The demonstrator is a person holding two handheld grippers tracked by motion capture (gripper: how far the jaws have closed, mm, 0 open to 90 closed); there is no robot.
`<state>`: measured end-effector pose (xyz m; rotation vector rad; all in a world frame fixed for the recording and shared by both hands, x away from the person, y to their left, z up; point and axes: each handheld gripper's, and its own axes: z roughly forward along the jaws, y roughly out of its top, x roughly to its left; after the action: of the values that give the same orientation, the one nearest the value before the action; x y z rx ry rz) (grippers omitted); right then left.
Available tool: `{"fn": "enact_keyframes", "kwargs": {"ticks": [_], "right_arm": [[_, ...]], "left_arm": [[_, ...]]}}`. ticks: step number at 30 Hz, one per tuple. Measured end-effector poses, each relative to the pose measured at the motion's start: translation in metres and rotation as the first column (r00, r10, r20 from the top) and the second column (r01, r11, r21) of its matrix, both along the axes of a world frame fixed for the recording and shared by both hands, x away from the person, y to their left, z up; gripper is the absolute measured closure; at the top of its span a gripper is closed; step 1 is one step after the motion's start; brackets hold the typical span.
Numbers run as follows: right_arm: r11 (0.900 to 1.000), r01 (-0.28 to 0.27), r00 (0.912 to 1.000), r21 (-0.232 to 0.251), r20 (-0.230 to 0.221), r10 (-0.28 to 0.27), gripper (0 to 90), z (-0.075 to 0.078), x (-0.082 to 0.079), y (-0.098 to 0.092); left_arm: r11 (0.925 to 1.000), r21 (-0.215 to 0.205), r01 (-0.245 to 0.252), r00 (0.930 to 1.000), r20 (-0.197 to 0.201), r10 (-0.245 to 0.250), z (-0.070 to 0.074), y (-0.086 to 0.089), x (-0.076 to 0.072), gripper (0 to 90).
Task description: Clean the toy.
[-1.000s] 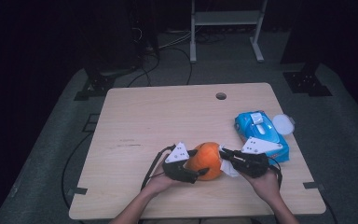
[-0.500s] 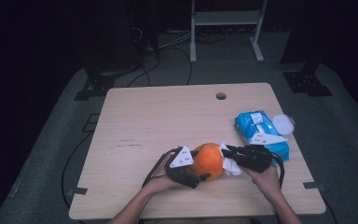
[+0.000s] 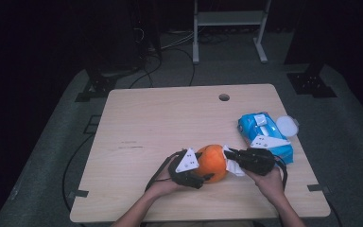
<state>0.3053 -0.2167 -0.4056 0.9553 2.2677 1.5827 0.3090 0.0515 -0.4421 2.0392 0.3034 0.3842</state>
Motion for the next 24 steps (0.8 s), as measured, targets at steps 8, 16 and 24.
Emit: {"fn": "enact_keyframes", "kwargs": {"ticks": [8,16,24], "right_arm": [[0.995,-0.054,0.9920,-0.082,0.109,0.063,83.3,0.015,-0.022,0.021],[0.994,-0.064,0.9873,-0.087,0.140,0.075,83.4,0.022,-0.028,0.023],[0.994,-0.012,0.9927,-0.112,0.118,0.025,83.7,0.016,-0.020,0.014]], "left_arm": [[0.9995,-0.013,-0.030,0.9991,-0.031,0.030,0.010,0.000,-0.003,34.8],[0.9991,0.024,0.035,0.9935,-0.109,-0.032,0.023,0.007,-0.003,35.4],[0.9978,0.024,0.062,0.9907,-0.123,-0.059,0.033,0.012,-0.003,35.4]]}}
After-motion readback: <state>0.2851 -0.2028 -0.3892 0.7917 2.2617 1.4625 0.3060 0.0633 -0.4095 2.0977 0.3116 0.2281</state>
